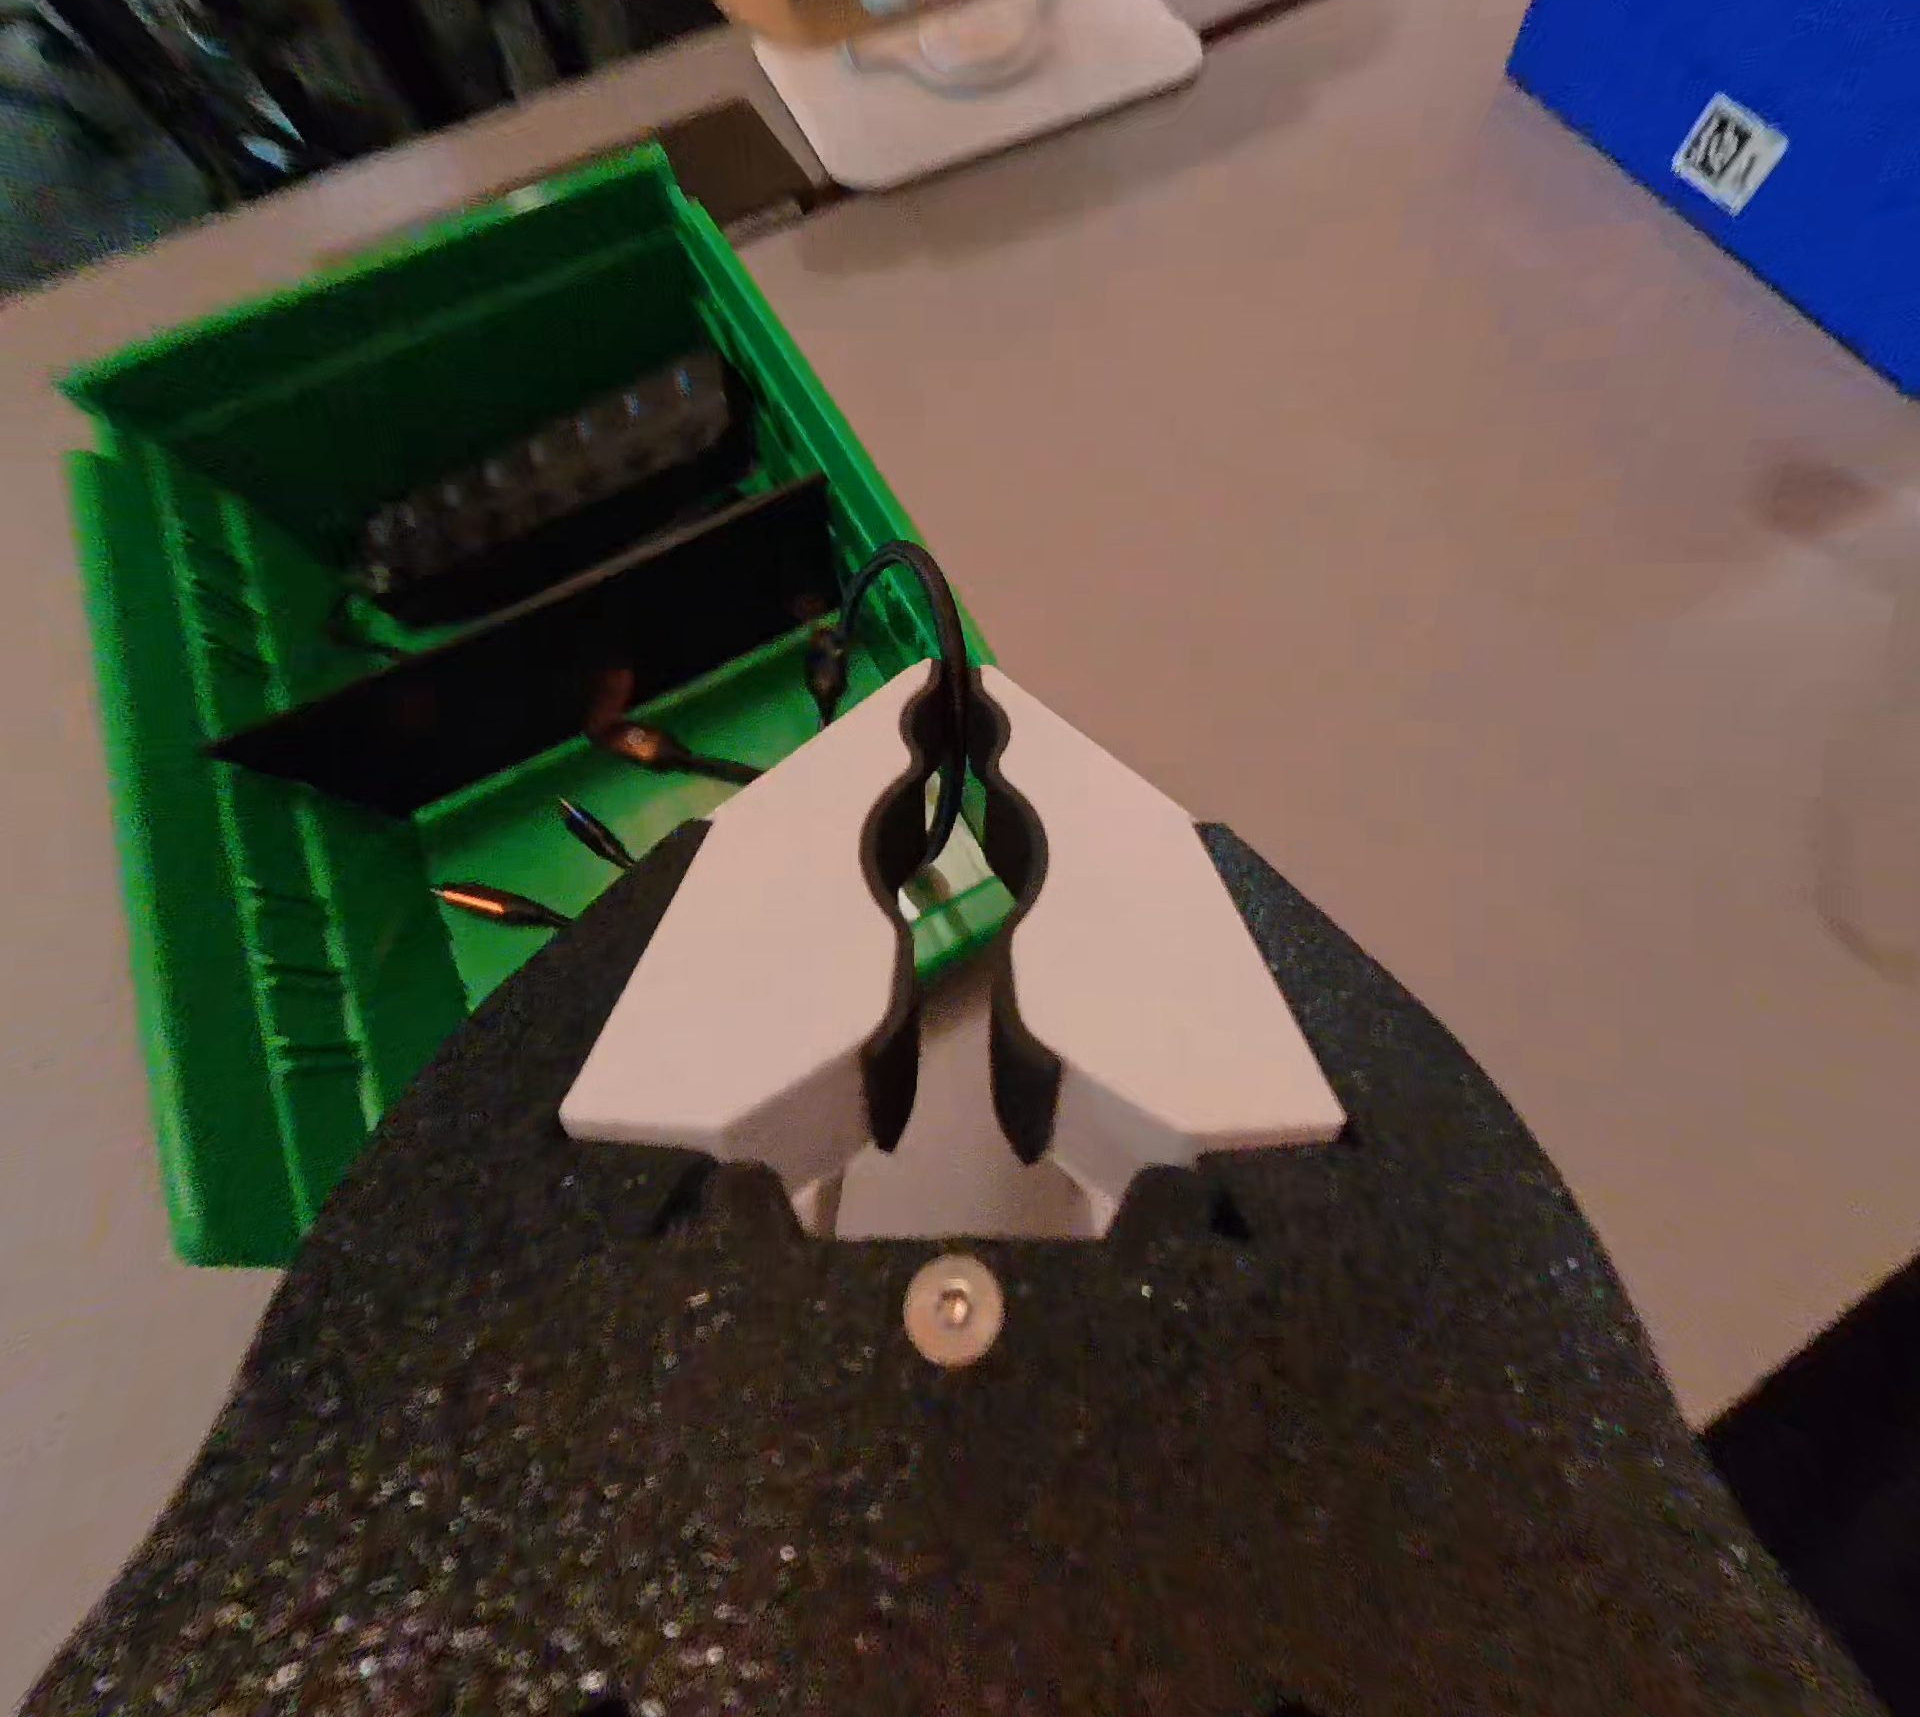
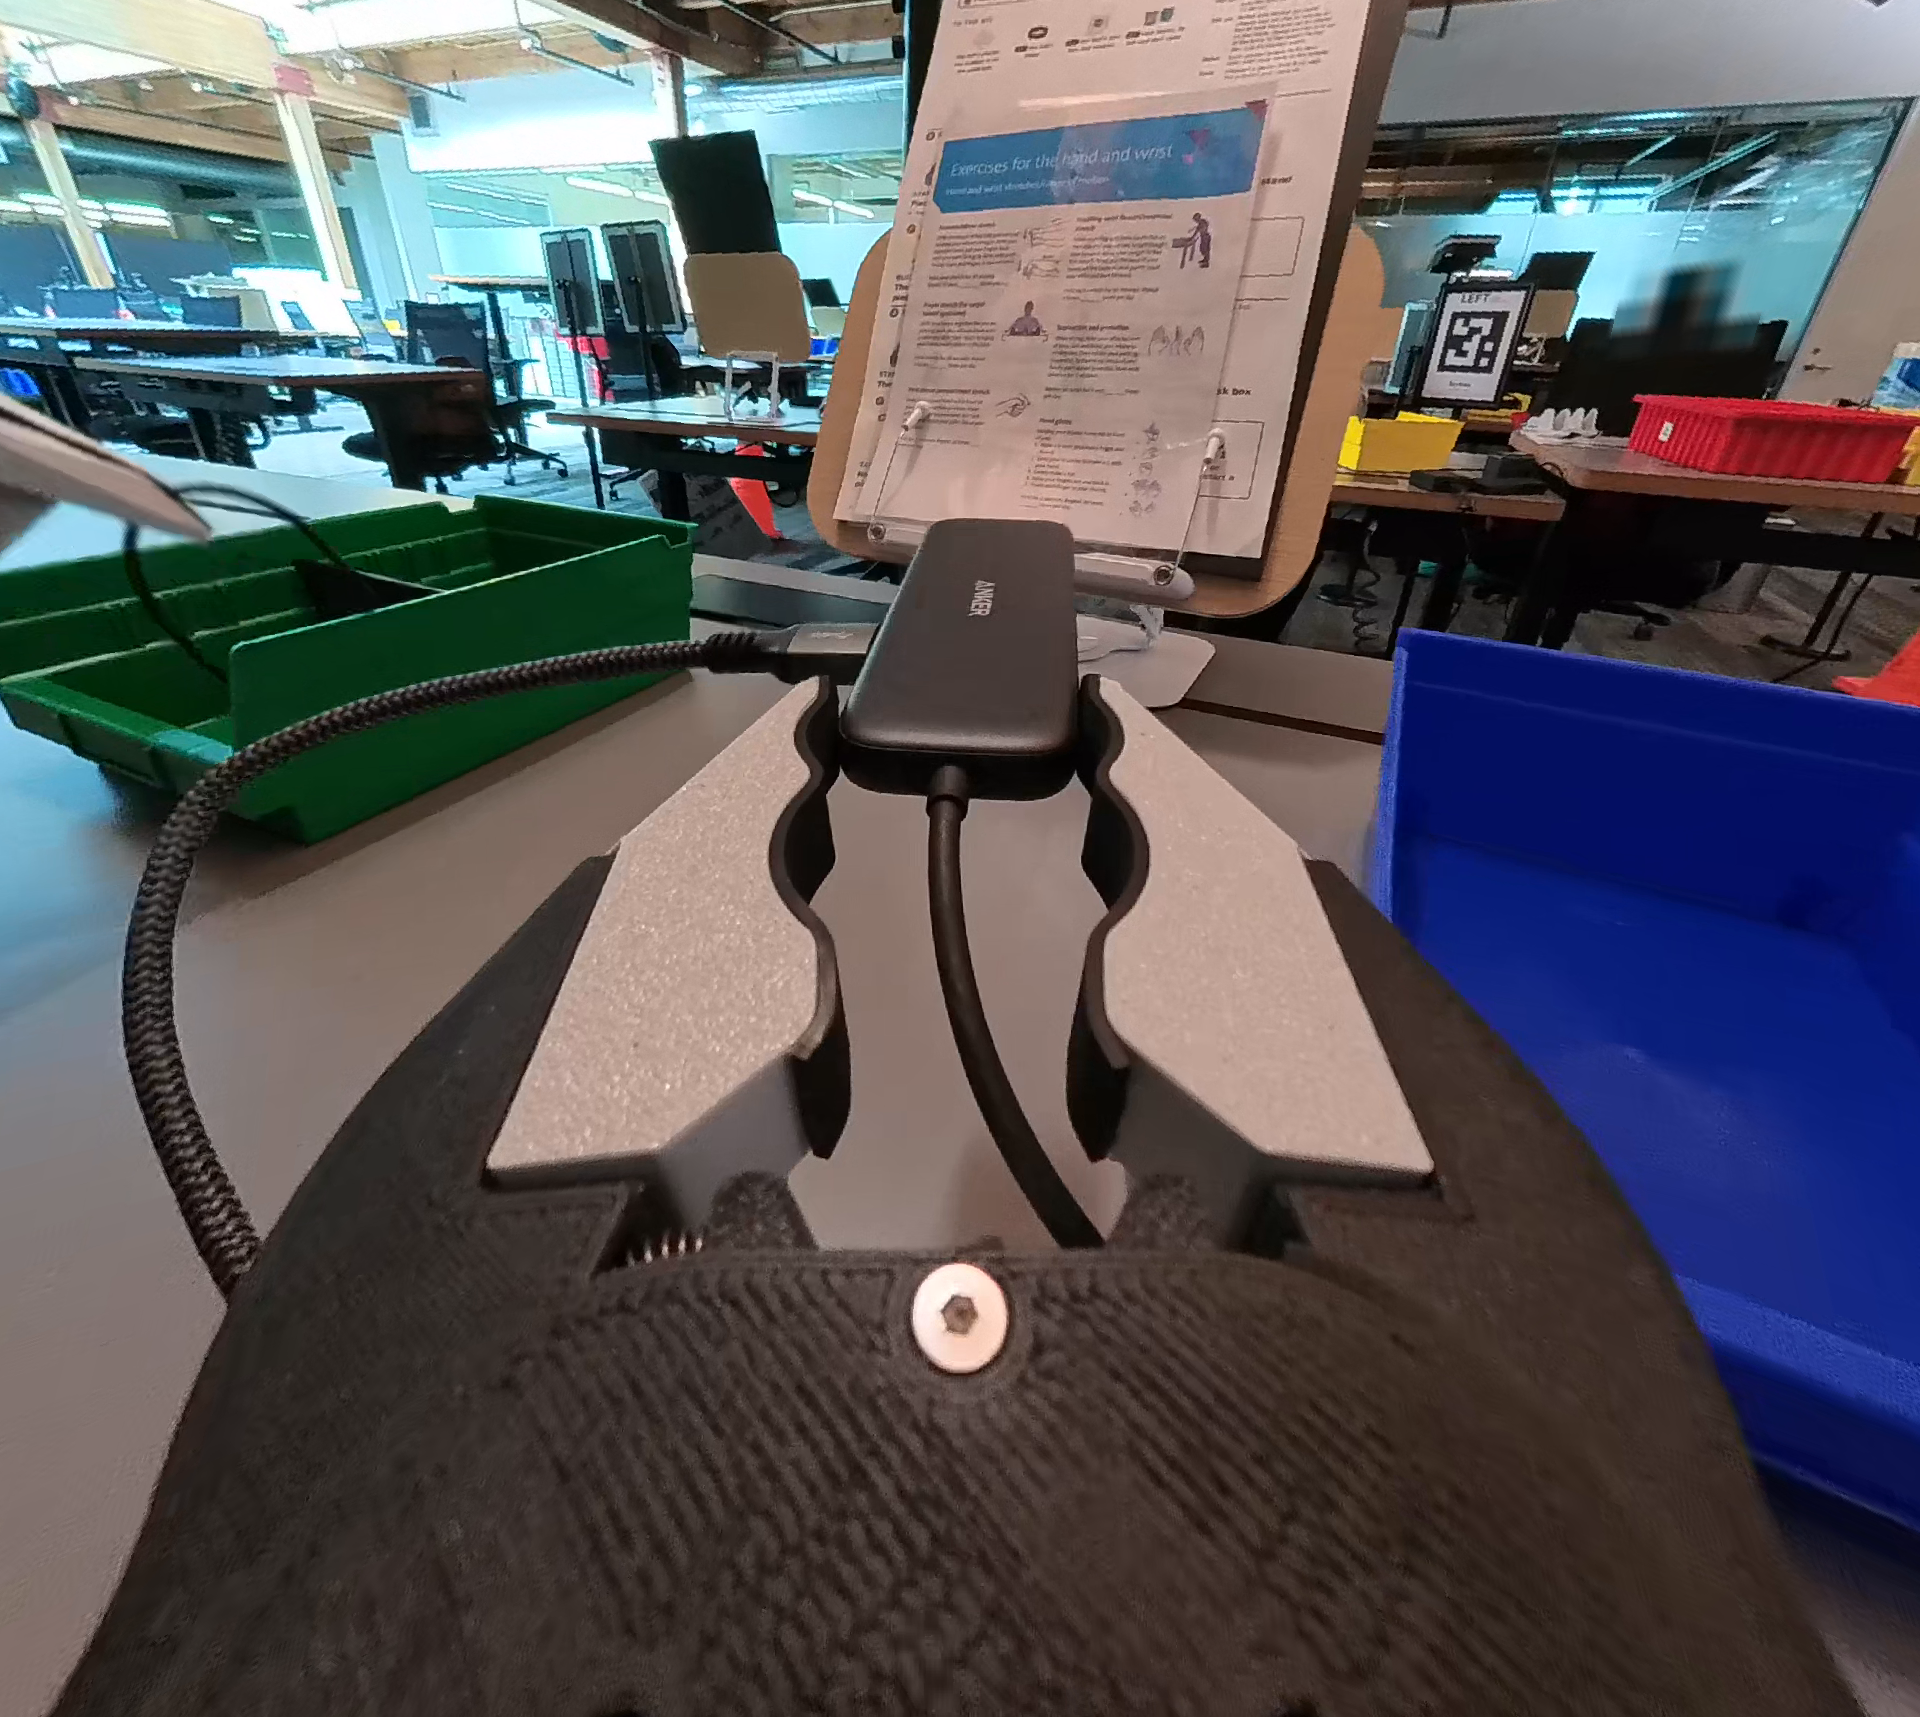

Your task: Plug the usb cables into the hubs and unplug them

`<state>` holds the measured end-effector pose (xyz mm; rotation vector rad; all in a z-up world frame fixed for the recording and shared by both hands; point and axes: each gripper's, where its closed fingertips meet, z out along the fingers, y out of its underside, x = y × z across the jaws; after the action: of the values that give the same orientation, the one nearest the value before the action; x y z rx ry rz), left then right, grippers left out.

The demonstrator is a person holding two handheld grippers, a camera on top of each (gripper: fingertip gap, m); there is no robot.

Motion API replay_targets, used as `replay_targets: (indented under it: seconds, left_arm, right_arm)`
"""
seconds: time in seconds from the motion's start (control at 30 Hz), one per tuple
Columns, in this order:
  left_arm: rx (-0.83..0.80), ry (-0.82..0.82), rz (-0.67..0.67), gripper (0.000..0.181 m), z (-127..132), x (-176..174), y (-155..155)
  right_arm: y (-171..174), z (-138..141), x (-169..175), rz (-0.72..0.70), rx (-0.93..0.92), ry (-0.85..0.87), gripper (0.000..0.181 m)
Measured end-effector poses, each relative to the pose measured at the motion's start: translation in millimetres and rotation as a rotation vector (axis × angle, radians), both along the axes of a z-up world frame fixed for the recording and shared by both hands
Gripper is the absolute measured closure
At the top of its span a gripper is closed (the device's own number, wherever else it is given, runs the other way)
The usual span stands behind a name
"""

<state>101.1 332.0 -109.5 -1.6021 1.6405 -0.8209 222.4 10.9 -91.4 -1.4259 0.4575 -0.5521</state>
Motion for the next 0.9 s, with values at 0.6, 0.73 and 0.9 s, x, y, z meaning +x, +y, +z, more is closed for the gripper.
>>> replay_targets:
  seconds: [0.6,0.73,0.9]
  left_arm:
    - [-0.099,-0.414,-0.771,0.181,9,71,-238]
    - [0.061,-0.314,-1.042,0.181,-34,53,-260]
    - [0.140,-0.082,-1.252,0.170,-81,20,-241]
  right_arm:
    - [-45,26,18,-0.073,0.134,0.003,0.136]
    - [-49,24,20,-0.071,0.135,0.011,0.136]
    - [-51,23,20,-0.074,0.122,0.003,0.136]
